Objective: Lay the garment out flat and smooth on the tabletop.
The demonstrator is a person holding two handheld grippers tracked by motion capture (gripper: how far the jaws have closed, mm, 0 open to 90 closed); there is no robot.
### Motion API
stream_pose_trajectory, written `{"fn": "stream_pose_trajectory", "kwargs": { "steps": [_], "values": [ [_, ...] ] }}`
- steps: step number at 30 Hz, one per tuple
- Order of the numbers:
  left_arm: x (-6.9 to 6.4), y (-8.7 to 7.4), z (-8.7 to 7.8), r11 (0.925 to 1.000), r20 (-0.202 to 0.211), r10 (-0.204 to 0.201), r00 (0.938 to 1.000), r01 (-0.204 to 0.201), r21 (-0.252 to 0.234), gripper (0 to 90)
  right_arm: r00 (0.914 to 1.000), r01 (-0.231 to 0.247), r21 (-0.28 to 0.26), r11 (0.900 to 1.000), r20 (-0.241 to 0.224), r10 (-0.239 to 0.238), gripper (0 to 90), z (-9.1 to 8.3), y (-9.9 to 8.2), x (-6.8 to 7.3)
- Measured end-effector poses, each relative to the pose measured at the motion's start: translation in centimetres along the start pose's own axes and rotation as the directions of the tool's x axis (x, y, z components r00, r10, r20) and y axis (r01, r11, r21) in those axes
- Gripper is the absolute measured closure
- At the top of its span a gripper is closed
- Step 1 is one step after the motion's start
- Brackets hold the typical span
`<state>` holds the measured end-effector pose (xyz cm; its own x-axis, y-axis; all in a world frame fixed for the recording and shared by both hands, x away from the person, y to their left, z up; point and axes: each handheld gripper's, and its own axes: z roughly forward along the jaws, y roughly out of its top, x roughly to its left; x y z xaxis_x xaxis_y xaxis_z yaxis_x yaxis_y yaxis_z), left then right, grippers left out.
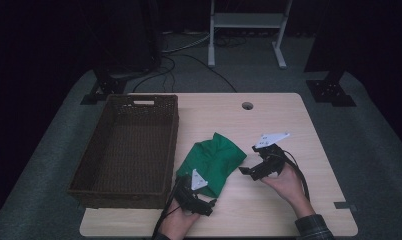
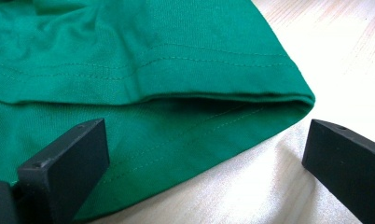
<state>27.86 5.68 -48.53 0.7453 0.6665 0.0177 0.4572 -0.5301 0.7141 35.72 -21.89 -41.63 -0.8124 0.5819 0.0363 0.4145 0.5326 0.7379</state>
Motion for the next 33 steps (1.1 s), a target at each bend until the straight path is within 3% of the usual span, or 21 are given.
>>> {"fn": "stream_pose_trajectory", "kwargs": {
  "steps": [13, 33],
  "values": [
    [0.0, 0.0, 0.0, 1.0, -0.001, -0.002, 1.0, 0.002, -0.003, 0.0, 0.9996, 0.028, 0.002, 0.9996, -0.005, -0.028, 1.6, 0.3, 1.9, 0.5],
    [0.0, 0.0, 0.0, 1.0, 0.001, -0.004, 1.0, 0.004, -0.001, 0.0, 0.9973, 0.061, 0.011, 0.9981, -0.043, -0.06, 1.9, 2.6, 4.4, 1.4]
  ]
}}
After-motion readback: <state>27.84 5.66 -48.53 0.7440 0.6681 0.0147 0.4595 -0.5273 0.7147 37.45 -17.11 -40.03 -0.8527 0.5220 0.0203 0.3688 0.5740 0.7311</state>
